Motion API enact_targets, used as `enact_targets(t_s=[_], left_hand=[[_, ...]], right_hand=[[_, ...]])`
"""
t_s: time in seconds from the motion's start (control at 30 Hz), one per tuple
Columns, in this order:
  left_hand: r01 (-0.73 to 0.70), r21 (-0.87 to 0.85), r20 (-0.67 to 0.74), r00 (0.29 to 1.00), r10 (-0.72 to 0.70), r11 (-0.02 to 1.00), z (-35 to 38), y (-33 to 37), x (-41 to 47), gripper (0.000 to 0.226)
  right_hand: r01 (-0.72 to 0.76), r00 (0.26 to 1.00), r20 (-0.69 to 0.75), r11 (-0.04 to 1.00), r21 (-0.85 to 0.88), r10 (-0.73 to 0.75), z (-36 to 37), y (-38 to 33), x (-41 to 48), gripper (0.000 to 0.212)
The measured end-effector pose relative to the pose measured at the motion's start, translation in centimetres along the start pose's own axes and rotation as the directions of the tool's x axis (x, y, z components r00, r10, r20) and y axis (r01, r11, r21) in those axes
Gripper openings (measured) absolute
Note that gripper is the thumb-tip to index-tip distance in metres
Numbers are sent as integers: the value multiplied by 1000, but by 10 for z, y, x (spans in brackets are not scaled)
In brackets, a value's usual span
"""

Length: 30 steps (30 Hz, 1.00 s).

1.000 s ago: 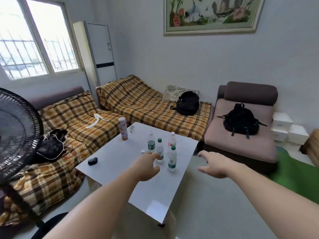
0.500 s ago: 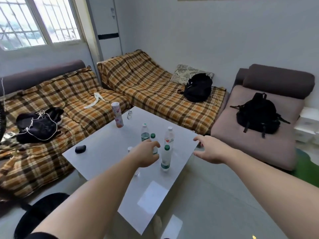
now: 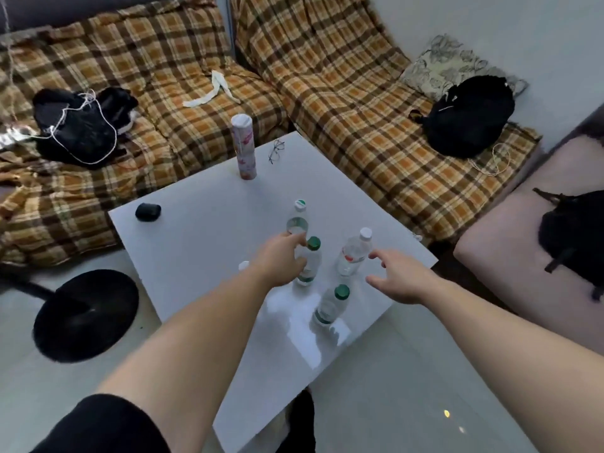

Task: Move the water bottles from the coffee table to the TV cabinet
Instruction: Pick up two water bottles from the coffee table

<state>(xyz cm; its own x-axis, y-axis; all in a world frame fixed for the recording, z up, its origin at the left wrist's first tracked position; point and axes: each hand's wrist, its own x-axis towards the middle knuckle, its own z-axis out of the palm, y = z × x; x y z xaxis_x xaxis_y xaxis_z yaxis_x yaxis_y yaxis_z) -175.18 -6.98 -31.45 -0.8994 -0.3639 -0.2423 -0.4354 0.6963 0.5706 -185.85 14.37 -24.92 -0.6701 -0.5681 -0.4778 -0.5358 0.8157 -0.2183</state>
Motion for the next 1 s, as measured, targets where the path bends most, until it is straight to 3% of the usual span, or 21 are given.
enact_targets(t_s=[0.33, 0.73, 0.87, 1.0], left_hand=[[94, 35, 91, 991, -97, 995, 17, -5, 51, 38], [132, 182, 188, 968, -166, 974, 51, 15, 56, 66], [153, 267, 180, 962, -205, 952, 58, 25, 68, 62], [146, 278, 122, 975, -185, 949, 63, 26, 73, 38]], right_hand=[[101, 992, 67, 993, 68, -106, 15, -6, 86, 47], [151, 959, 240, 988, 6, -148, 77, -6, 71, 41], [133, 967, 220, 991, -3, -129, 99, 0, 61, 38], [136, 985, 107, 990, 29, -138, 108, 6, 60, 34]])
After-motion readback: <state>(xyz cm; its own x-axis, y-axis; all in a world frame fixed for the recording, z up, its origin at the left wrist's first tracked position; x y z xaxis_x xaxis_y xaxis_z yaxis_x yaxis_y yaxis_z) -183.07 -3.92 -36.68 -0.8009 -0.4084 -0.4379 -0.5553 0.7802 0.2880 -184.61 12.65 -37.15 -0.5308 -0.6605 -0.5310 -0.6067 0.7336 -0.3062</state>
